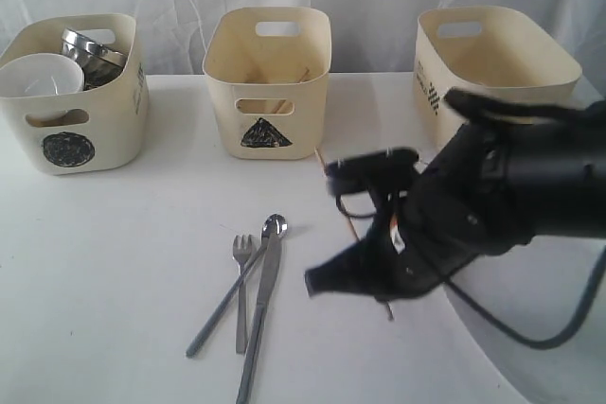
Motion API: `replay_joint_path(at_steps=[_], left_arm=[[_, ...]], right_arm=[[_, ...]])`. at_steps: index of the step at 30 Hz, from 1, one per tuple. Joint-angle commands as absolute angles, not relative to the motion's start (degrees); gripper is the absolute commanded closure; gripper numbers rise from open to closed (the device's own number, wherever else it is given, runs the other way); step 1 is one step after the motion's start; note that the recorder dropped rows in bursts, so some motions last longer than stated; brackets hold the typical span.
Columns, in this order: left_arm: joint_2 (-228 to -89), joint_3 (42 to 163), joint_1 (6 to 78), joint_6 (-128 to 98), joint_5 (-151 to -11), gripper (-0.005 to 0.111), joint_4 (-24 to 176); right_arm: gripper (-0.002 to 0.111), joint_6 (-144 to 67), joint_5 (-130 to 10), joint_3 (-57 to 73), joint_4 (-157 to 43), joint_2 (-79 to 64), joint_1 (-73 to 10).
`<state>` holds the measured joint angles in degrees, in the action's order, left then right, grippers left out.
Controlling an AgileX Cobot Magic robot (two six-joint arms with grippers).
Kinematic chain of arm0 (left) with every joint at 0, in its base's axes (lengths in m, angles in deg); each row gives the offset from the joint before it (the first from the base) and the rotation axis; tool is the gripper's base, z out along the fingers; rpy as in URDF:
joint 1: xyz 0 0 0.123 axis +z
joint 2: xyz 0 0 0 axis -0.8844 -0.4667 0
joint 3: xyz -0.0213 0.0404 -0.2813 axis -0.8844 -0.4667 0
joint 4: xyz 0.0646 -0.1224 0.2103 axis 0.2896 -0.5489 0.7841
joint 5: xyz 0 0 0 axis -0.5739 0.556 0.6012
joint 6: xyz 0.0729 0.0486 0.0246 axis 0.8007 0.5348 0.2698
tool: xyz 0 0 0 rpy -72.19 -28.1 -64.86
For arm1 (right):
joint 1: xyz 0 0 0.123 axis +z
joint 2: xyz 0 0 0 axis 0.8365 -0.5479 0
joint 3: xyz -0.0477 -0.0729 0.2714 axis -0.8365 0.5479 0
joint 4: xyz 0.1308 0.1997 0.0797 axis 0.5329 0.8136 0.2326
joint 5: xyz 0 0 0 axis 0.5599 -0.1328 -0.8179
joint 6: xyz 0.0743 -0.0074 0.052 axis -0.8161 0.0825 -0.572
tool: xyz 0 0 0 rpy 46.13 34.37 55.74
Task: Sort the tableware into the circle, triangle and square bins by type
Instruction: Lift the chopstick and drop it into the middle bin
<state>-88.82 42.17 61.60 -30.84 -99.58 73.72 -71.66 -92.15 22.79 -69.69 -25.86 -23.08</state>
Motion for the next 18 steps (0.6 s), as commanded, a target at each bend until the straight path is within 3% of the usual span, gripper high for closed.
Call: replay_joint_path(at_steps=[1, 12, 18], left_arm=[[-88.6, 41.9, 61.5, -30.7, -101.4, 0.107, 73.1], [-88.6, 41.9, 61.5, -30.7, -101.4, 0.107, 73.1], [-88.6, 41.9, 61.5, -30.7, -101.4, 0.107, 73.1]], right_arm=[[0.108, -70.8, -82.6, 19.1, -75.9, -19.4, -23.1], [0.108, -68.4, -28.9, 17.5, -77.5, -26.3, -32.7], [0.108, -55.8, -11.3, 9.8, -48.8, -41.3, -33.5]])
